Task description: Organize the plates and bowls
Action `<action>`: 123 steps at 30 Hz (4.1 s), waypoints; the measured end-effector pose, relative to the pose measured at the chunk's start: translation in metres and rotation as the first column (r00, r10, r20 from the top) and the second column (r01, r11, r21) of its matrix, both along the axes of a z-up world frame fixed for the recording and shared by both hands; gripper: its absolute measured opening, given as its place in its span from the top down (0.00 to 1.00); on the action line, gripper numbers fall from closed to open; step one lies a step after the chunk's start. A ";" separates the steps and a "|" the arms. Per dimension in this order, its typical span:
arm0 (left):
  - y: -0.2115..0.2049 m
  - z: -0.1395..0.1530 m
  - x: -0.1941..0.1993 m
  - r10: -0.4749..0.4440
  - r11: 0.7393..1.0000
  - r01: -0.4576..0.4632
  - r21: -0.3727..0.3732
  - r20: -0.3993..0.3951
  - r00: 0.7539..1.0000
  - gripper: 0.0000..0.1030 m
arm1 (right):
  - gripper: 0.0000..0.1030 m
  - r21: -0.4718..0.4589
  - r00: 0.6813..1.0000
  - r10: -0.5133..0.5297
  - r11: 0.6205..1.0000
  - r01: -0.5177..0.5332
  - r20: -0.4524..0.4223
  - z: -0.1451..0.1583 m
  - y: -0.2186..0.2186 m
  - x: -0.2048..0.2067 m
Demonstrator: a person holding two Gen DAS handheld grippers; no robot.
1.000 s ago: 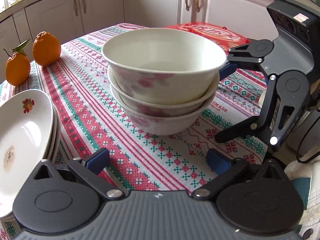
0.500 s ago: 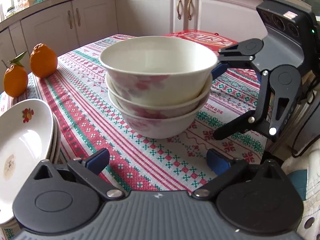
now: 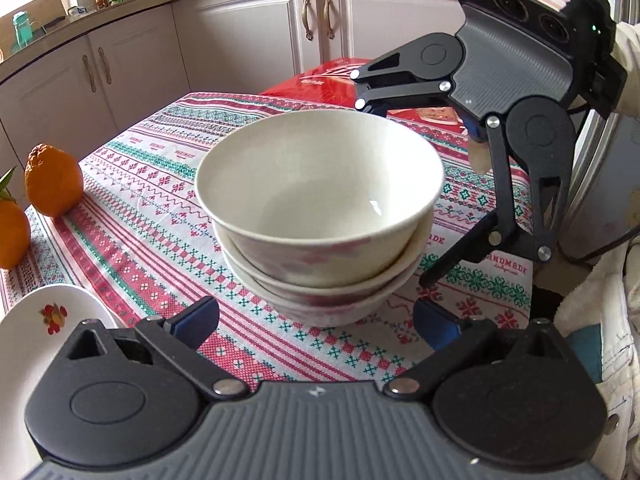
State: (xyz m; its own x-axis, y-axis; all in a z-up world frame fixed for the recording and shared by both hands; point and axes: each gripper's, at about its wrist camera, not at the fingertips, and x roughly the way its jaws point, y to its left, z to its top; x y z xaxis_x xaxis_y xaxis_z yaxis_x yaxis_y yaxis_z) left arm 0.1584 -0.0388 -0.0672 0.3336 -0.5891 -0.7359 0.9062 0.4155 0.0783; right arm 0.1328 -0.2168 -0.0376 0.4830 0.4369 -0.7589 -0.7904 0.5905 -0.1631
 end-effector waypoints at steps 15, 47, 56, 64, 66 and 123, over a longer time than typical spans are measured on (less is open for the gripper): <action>-0.005 0.002 0.020 -0.111 0.994 0.112 0.010 -0.055 0.992 0.09 | 0.08 0.003 0.995 0.083 0.997 -0.083 -0.061 0.003 0.006 0.021; 0.035 0.038 0.023 -0.089 0.996 0.087 -0.029 -0.044 0.995 0.18 | 0.11 -0.011 0.986 0.156 0.988 -0.157 -0.051 0.036 0.041 0.032; 0.095 0.059 0.040 0.060 0.998 -0.060 0.003 0.034 0.998 0.18 | 0.11 -0.013 0.960 0.281 0.960 -0.280 0.023 0.050 0.106 0.068; 0.139 0.050 0.060 0.176 0.984 -0.176 0.021 0.027 0.984 0.18 | 0.12 0.009 0.940 0.341 0.940 -0.341 -0.003 0.034 0.158 0.109; 0.145 0.046 0.064 0.190 0.981 -0.191 0.024 0.022 0.981 0.18 | 0.12 0.013 0.938 0.346 0.938 -0.345 -0.017 0.029 0.166 0.115; 0.104 0.090 -0.101 0.870 0.494 -0.797 -0.348 0.207 0.448 0.01 | 0.00 0.310 0.809 -0.585 0.782 0.541 0.064 0.069 0.083 -0.028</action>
